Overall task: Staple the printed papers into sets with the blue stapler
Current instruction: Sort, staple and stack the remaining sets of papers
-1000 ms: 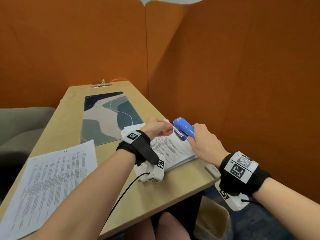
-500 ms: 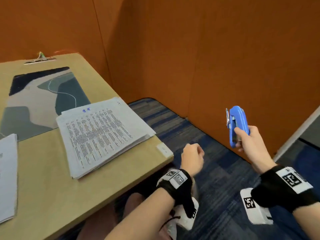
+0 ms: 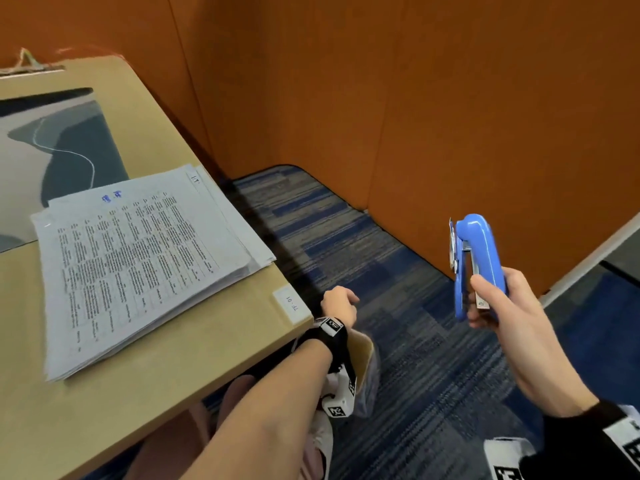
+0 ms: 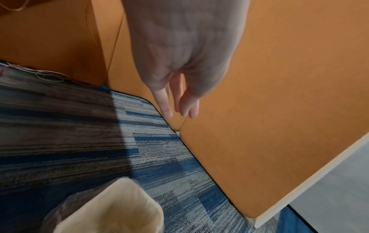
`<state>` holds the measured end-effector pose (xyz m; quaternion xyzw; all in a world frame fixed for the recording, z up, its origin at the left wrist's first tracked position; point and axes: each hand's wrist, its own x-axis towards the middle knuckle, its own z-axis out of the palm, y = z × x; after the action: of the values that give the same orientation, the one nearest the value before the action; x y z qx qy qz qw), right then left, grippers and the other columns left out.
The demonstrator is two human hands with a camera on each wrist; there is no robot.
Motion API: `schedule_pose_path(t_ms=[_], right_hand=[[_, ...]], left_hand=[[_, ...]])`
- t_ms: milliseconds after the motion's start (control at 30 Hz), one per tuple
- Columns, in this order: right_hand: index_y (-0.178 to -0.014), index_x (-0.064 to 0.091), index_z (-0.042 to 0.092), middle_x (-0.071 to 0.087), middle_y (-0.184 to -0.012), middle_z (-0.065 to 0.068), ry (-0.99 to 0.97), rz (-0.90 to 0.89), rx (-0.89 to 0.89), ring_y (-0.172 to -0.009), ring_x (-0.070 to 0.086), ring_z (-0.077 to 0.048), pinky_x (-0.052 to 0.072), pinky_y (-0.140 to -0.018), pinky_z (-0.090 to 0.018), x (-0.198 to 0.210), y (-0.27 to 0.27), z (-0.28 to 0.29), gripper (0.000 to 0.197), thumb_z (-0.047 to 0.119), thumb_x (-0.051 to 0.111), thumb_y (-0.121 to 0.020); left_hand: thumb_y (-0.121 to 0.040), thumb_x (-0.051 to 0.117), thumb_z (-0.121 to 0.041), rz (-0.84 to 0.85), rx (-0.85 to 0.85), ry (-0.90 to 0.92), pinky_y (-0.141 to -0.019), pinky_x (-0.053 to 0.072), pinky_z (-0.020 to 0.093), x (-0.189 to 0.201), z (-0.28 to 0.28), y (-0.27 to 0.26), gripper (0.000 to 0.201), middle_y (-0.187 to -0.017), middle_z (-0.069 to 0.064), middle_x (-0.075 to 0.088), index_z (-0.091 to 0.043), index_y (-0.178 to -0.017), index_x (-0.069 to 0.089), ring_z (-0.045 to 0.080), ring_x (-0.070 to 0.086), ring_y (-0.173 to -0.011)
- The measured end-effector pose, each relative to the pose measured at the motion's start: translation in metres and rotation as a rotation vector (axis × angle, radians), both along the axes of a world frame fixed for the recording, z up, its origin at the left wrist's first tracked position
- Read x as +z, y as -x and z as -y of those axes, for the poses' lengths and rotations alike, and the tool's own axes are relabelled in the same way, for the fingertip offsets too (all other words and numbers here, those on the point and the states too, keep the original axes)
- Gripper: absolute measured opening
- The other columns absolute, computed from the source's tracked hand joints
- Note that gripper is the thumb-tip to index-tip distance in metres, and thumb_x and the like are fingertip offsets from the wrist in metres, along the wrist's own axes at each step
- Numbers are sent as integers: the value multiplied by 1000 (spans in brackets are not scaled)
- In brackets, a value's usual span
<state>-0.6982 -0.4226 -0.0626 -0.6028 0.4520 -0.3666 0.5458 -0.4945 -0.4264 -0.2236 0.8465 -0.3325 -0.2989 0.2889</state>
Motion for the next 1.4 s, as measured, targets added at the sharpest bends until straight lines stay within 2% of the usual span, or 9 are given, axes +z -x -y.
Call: schedule_pose_path(t_ms=[100, 200, 400, 567, 700, 833, 1100, 1300, 1400], right_hand=[[-106, 53, 20, 56, -78, -2, -7, 67, 12, -66, 50, -14, 43, -65, -29, 7, -6, -1, 10, 20, 49, -98], [-103, 52, 14, 58, -79, -8, -66, 158, 30, -64, 55, -16, 47, -65, -30, 23, -11, -2, 10, 9, 52, -94], [-94, 51, 24, 54, -78, -5, -9, 286, 145, -58, 55, -17, 45, -40, -22, 87, -42, -13, 24, 0, 49, -90], [-108, 53, 17, 57, -59, 1, -21, 328, 402, -48, 55, -15, 43, -38, -23, 140, -124, -50, 19, 24, 57, -91], [-101, 58, 10, 54, -66, -4, -50, 132, 671, -48, 51, -11, 46, -43, -21, 164, -210, -104, 23, 32, 54, -94], [-89, 62, 11, 60, -81, -10, -71, -56, 860, -59, 56, -16, 45, -56, -25, 166, -292, -166, 24, 34, 56, -93], [-78, 62, 17, 63, -79, 0, -442, -219, 990, -80, 53, -19, 35, -96, -42, 117, -412, -255, 27, 41, 59, -89], [-65, 48, 7, 52, -37, -8, -557, -218, 926, -56, 45, -18, 37, -57, -26, 90, -458, -291, 40, 29, 45, -98], [-68, 47, 6, 52, -37, -12, -552, -226, 867, -55, 49, -20, 42, -60, -26, 77, -473, -298, 38, 28, 45, -99]], left_hand=[[-89, 50, 4, 9, -60, 16, -95, 43, 32, 12, -5, 4, 26, -124, 11, 54, -15, -93, 68, 31, 55, -114], [-96, 50, -19, -17, -187, 25, -94, 46, 36, 39, -22, 22, 23, -117, 13, 64, -10, -111, 65, 31, 59, -111], [-97, 50, -23, -7, -482, 271, -93, 48, 36, 137, -116, 57, 22, -110, 6, 66, -14, -111, 64, 21, 61, -101], [-96, 51, -29, 193, -239, 501, -77, 42, 16, 231, -231, 11, 21, -101, -8, 61, -25, -111, 64, 2, 52, -83], [-94, 54, -29, 344, 1, 594, -74, 46, 18, 275, -322, -48, 16, -94, -16, 63, -28, -103, 68, 4, 54, -75], [-94, 55, -30, 502, 257, 427, -68, 46, 21, 295, -397, -128, 17, -90, -13, 65, -23, -99, 70, 2, 55, -68], [-93, 48, -19, 378, 670, -422, -94, 47, 38, 265, -516, -300, 37, -128, 21, 56, 1, -124, 54, 37, 55, -115], [-92, 62, -19, 73, 712, -411, -104, 41, 38, 242, -522, -328, 60, -140, 17, 48, 3, -141, 36, 33, 45, -132], [-90, 65, -19, 8, 689, -446, -105, 39, 35, 236, -519, -335, 61, -143, 17, 46, 3, -140, 38, 31, 44, -133]])
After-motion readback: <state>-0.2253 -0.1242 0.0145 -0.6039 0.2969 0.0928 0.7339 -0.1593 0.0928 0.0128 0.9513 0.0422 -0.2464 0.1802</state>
